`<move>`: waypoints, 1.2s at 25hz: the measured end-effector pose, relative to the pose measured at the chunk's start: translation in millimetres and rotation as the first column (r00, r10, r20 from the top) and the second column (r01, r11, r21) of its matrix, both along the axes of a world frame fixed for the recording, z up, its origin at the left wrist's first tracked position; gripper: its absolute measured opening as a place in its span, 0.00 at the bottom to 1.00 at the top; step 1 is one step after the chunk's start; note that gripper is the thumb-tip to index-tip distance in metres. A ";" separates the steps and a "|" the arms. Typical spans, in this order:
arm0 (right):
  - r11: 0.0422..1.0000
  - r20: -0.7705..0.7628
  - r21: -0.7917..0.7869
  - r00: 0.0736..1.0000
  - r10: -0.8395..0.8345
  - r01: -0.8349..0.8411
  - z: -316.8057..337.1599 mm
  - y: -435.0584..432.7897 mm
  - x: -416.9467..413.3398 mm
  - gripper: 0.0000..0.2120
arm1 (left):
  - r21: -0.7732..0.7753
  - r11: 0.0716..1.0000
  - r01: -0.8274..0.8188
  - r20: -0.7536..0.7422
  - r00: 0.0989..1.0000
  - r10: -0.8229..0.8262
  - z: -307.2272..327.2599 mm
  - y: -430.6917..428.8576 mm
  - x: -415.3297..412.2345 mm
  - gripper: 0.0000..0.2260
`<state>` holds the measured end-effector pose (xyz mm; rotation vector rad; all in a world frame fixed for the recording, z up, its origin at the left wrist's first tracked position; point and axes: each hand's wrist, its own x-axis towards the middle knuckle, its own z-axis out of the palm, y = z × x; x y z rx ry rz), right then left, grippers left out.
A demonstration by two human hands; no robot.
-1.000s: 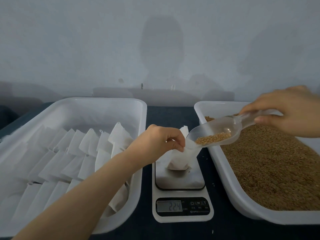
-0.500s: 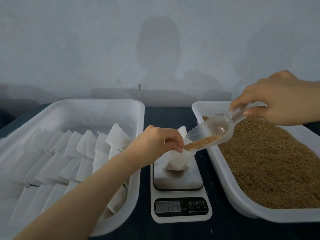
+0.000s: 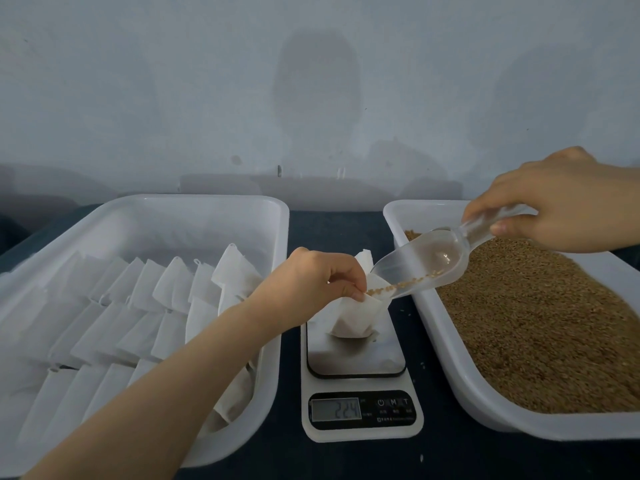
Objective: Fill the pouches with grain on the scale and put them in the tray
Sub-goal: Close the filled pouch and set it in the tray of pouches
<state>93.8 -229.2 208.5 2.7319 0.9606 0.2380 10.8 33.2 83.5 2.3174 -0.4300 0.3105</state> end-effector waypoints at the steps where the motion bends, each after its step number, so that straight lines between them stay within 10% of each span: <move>1: 1.000 -0.017 0.008 1.000 -0.009 0.009 -1.6 -2.0 -0.8 0.13 | 0.001 1.000 -0.002 -0.001 1.000 0.002 0.2 -0.1 0.4 0.03; 9: 0.930 -0.352 0.332 0.936 -0.033 0.158 -44.4 -43.0 -14.9 0.23 | 0.000 0.999 -0.035 -0.004 0.999 0.035 -1.6 1.2 1.0 0.03; 14: 0.717 -0.368 0.573 0.907 -0.207 0.396 -97.7 -85.1 -0.5 0.13 | -0.044 0.996 -0.081 -0.041 0.996 0.080 -2.4 0.8 -0.4 0.06; 19: 0.768 -0.318 0.320 0.827 -0.464 0.554 -140.6 -85.1 24.7 0.11 | 0.088 0.989 -0.118 -0.201 0.970 0.134 -4.6 0.8 0.3 0.20; 24: 0.805 -0.306 0.096 0.787 -0.536 0.585 -143.2 -65.1 21.9 0.16 | 0.159 0.973 -0.169 -0.094 0.978 0.185 -11.7 1.7 5.8 0.10; 30: 0.786 -0.314 0.603 0.946 0.076 0.137 -97.2 21.8 -31.0 0.29 | -0.002 0.985 -0.174 -0.166 0.971 0.171 -7.7 2.5 5.3 0.04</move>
